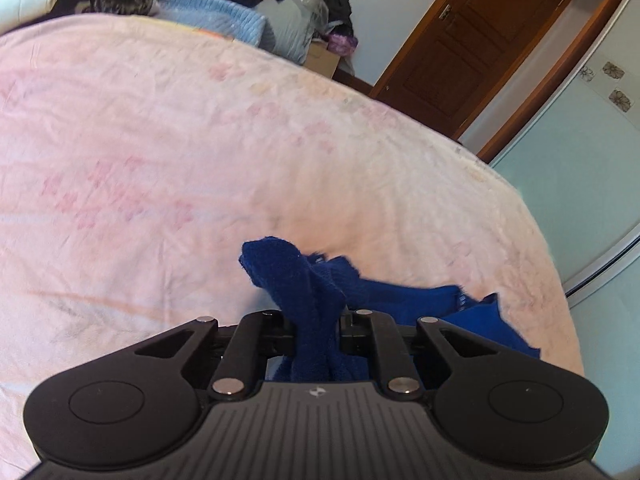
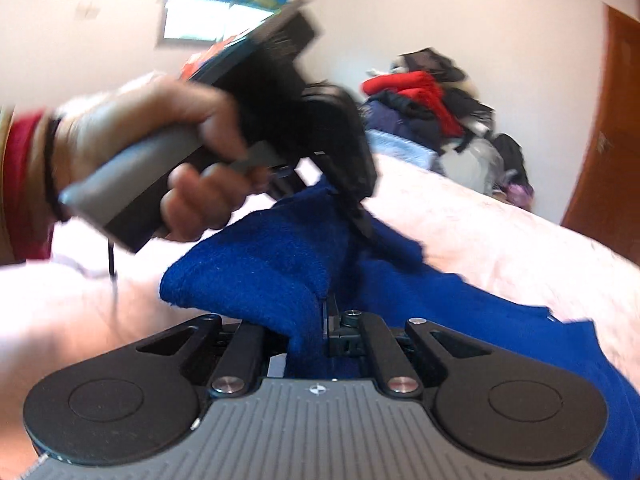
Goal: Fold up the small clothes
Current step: 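Grasp the folded sweater's edge with the left gripper while the right gripper grasps beside it, then lift the sweater with the left gripper and fold it over onto itself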
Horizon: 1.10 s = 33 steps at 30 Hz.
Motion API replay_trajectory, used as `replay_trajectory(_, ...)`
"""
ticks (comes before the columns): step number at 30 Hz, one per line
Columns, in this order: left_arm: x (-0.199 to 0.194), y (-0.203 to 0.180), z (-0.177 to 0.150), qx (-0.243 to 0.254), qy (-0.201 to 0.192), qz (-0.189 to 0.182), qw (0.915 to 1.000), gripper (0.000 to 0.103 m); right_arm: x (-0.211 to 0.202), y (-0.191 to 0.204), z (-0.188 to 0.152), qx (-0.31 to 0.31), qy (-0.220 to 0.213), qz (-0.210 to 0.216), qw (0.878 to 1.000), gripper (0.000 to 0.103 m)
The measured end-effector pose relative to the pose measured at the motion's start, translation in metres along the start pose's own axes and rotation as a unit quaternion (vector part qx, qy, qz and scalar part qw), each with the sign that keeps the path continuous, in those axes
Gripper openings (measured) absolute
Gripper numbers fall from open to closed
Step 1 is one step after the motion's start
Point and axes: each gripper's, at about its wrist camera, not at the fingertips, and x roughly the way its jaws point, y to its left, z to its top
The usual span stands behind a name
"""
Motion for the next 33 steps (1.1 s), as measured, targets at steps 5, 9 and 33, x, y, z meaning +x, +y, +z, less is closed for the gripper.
replay_trajectory(5,-0.003,-0.057,0.004,0.033,-0.017,-0.014,0.9992,0.013,-0.040,-0.053,-0.008,0.087,-0.035,-0.014,0.995,0.005)
replay_trajectory(9,0.009,-0.107,0.000,0.060,-0.015,-0.034,0.9975,0.013,-0.060,-0.094,-0.026,0.142,-0.056,-0.029,0.988,0.005)
replay_trajectory(33,0.110,-0.279,-0.108,0.296,-0.003,0.044,0.9541,0.023,-0.078,-0.235,-0.167,0.424,-0.017,-0.041,0.904,0.007)
